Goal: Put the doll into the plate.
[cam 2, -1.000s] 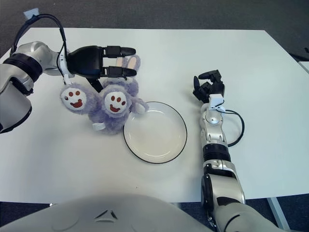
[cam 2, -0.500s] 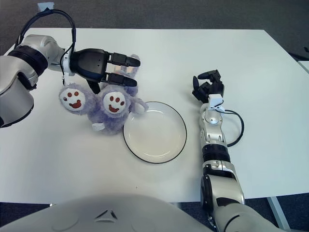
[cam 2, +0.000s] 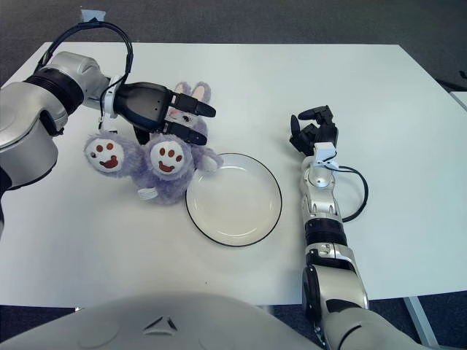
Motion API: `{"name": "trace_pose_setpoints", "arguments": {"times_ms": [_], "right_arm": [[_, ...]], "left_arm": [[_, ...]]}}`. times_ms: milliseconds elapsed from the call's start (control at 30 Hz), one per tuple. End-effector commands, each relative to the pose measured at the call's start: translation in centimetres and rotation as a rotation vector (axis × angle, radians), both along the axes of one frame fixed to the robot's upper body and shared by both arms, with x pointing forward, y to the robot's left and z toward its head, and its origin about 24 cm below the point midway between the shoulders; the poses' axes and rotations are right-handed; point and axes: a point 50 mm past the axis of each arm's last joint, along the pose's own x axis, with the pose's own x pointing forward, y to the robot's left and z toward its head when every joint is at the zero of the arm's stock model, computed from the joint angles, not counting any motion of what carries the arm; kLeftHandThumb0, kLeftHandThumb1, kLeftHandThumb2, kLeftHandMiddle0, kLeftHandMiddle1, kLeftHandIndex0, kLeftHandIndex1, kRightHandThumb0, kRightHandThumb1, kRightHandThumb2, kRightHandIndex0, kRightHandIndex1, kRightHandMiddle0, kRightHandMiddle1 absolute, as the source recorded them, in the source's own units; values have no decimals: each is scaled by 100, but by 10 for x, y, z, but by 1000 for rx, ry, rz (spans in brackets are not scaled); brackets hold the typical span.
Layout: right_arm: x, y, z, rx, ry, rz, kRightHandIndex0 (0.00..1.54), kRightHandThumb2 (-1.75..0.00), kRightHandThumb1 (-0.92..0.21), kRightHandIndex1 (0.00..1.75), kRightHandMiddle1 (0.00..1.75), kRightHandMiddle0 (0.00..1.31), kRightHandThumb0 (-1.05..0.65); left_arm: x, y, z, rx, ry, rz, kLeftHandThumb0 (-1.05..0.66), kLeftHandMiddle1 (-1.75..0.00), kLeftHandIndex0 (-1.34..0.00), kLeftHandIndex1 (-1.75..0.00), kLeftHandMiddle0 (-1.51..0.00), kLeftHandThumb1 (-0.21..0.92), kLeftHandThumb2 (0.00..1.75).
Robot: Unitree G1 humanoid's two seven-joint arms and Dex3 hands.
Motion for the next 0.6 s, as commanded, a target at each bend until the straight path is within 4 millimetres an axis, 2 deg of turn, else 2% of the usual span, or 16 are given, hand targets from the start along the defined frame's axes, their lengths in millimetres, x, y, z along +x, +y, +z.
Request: {"name": "trace_pose_setpoints", "arguments": {"times_ms": [0,467,567], "right_arm": [[-21,5,-42,38,181,-6,87,-59,-80,175,165,36,-37],[-23,2,-39,75,154,-27,87,-59,-80,175,165,37,-37],[-23,2,-38,104,137,-38,87,-59,-80,175,165,37,-37]], "left_arm": [[1,-2,-3,48,-26,-18,-29,-1,-28,-1,-17,92,5],[2,-3,-10,79,-49,-19,-24,-1,-29,-1,-18,92,4],[3,-3,-12,140,-45,16,-23,0,-29,-1,-18,92,4]]}}
